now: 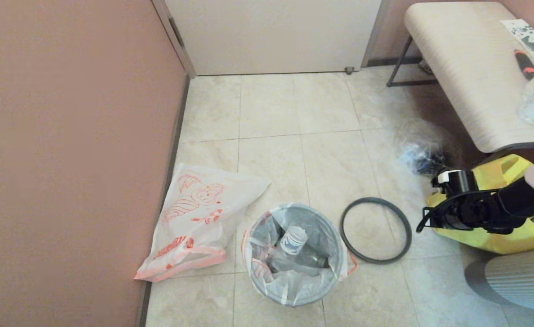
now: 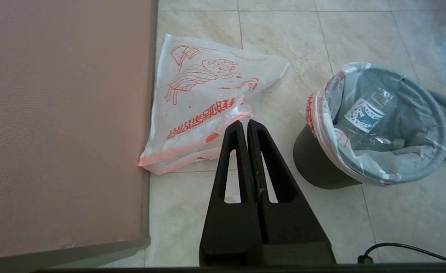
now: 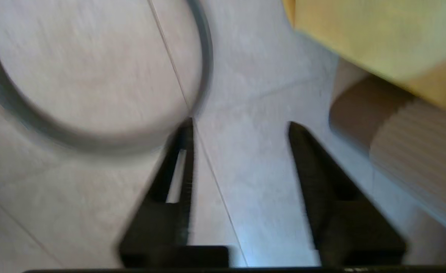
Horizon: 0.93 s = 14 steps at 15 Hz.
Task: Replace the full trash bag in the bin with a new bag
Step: Place the trash can ring on the floor, then place the trash bag on the floor
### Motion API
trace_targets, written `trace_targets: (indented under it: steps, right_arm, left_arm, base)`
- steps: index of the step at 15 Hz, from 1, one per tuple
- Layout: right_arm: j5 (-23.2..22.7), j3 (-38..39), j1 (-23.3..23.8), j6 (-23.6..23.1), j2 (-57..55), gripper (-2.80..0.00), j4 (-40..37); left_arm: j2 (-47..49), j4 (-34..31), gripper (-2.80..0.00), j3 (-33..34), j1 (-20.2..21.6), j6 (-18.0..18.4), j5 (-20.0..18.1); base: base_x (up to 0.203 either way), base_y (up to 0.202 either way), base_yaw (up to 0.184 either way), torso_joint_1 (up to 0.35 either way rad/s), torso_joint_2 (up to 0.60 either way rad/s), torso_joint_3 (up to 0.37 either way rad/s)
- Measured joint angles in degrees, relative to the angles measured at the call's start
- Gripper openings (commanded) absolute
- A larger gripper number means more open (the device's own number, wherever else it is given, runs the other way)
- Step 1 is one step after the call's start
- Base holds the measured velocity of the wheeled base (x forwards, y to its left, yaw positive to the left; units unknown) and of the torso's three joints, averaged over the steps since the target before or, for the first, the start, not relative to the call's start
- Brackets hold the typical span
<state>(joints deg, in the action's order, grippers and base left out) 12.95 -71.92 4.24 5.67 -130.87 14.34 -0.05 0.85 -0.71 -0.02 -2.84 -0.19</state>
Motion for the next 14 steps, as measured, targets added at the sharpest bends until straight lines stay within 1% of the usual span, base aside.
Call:
trace_targets:
  steps: [2,3,7,9,11,13,14]
  right_arm:
    - [0.02,4.23,-1.29,0.14,2.96,0.00,-0.02]
    - [0.02,6.52,-2.48,0.56,4.66,-2.80,-0.07]
    - [0.01,16.67,-9.29,6.04,11.49,-2.80,-1.15]
    - [-0.23,22.06,-13.25,9.63,13.85,-2.80,-1.19]
    - [-0.28,24.59,-16.46,11.81,14.19,-2.80,-0.81]
    - [-0.31,25.45,-18.95,13.28,13.82,-2.80,-0.70]
    - [-0.33,25.75,-20.25,13.42,13.54,0.00,-0.62]
  left_arm:
    - [0.00,0.00,-2.80,0.00,-0.02,0.00,0.03]
    - [0.00,-0.01,-2.80,0.00,0.00,0.00,0.01]
    - [0.00,0.00,-2.80,0.00,-0.05,-0.01,0.01]
    - [0.00,0.00,-2.80,0.00,-0.05,0.00,0.03]
    - [0.00,0.00,-2.80,0.00,-0.02,0.00,0.01]
    - [0.00,0.00,-2.80,0.00,-0.02,-0.02,0.01]
    - [0.00,-0.01,-2.80,0.00,-0.05,-0.02,0.01]
  base:
    - [0.000,0.000,0.000,0.000,0.00,0.000]
    - [0.000,0.000,0.000,0.000,0.00,0.000]
    - [0.000,0.000,0.000,0.000,0.00,0.000]
    - [0.000,0.000,0.000,0.000,0.00,0.000]
    - [0.000,0.000,0.000,0.000,0.00,0.000]
    - [0.000,0.000,0.000,0.000,0.00,0.000]
    - [0.000,0.000,0.000,0.000,0.00,0.000]
